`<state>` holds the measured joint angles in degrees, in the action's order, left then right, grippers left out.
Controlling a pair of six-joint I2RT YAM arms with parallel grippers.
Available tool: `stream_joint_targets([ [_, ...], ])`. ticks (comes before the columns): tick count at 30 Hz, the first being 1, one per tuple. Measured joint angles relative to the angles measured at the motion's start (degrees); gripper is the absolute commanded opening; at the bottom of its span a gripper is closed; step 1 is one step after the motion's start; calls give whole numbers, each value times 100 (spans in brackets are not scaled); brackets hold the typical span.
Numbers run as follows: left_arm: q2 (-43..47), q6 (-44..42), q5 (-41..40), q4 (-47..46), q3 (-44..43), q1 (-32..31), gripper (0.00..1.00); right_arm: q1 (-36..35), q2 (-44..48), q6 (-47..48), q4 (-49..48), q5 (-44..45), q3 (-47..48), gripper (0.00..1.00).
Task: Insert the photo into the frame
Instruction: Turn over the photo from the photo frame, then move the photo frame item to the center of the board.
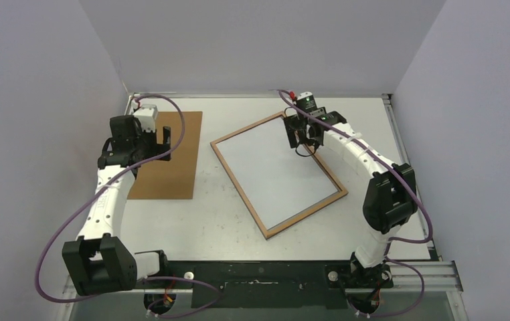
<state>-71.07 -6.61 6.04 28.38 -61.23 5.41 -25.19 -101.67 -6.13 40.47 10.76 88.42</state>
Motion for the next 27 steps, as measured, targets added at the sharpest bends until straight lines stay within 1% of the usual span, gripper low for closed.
stream_joint_targets([
  [5, -125, -4, 26, 39, -94, 0, 96, -7, 166, -129, -240, 195, -321, 76],
  [9, -361, -125, 26, 81, -186, 2, 96, -136, 378, -243, -439, 267, -553, 79],
  [13, -855, -378, 2, 271, -332, 114, 96, -581, 614, -343, -621, 299, -649, 81],
  [16, -1281, -629, -57, 369, -446, 435, 96, -1027, 737, -496, -885, 229, -649, 87],
  [20, -1773, -988, -197, 490, -592, 1021, 96, -1668, 721, -717, -1333, 94, -649, 88],
  [22, -1930, -1158, -260, 525, -623, 1274, 96, -1993, 623, -811, -1587, 28, -643, 86],
  [24, -2052, -1331, -304, 551, -625, 1539, 96, -2332, 354, -883, -1886, -92, -566, 84],
  [27, -2166, -1547, -356, 551, -625, 1878, 96, -2750, -407, -977, -2273, -295, -271, 83],
])
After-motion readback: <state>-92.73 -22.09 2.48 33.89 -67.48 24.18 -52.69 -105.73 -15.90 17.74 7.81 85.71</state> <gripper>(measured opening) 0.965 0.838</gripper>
